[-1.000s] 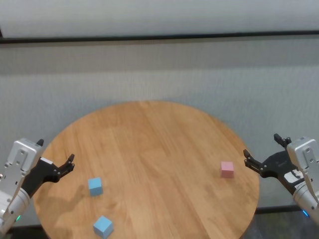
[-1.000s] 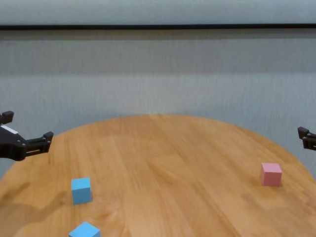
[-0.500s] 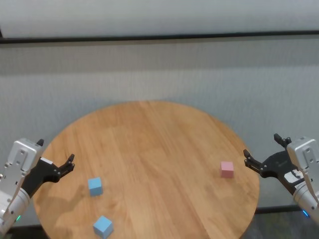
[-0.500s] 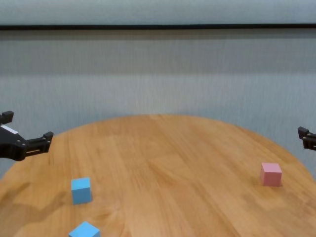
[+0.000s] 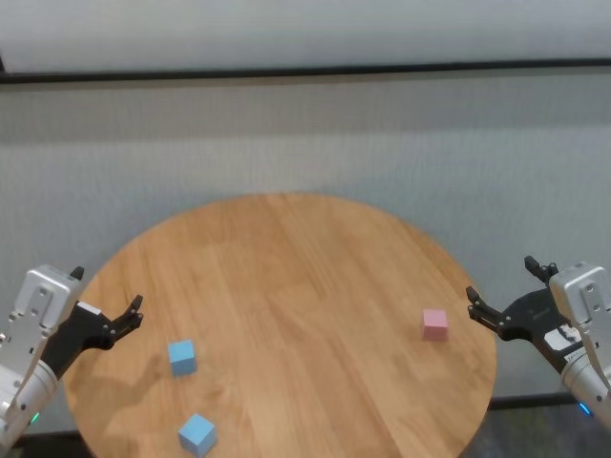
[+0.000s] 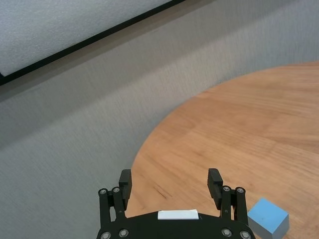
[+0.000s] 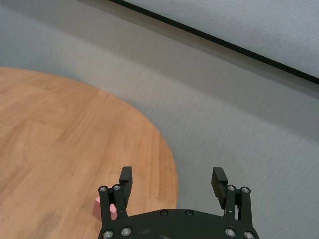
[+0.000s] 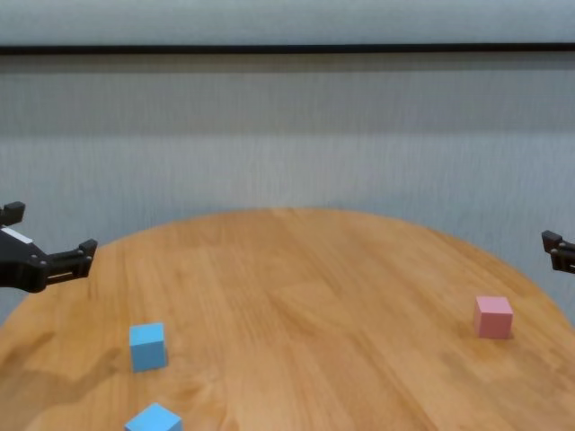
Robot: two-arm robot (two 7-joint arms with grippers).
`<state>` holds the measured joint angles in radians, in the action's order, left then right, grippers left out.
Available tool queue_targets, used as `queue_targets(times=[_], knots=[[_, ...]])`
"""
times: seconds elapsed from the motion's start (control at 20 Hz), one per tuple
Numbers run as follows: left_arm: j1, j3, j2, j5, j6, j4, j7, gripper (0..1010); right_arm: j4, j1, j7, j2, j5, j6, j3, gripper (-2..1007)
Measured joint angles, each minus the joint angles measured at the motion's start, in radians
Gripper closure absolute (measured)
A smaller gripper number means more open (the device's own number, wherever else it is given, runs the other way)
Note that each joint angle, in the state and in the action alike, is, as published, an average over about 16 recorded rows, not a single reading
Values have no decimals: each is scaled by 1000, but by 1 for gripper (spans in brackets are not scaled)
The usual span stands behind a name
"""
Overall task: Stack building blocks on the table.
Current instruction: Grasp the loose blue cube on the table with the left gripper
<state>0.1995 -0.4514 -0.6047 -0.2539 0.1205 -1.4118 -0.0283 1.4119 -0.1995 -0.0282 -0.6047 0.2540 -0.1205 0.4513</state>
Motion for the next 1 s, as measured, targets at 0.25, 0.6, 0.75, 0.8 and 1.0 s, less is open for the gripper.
queue_targets(times=[0.25,0.6,0.75,0.8,1.0], knots=[[0,0,0,0,0,0,0,10,0,0,0,0,0,0,0,0],[0,1,-1,0,5,1,12,10,0,0,0,0,0,0,0,0],[0,2,-6,-1,20,5,37,10,0,0,0,0,0,0,0,1],[1,2,-9,-3,29,7,49,10,0,0,0,0,0,0,0,1],[4,6,-23,-17,71,21,117,10,0,0,0,0,0,0,0,1]])
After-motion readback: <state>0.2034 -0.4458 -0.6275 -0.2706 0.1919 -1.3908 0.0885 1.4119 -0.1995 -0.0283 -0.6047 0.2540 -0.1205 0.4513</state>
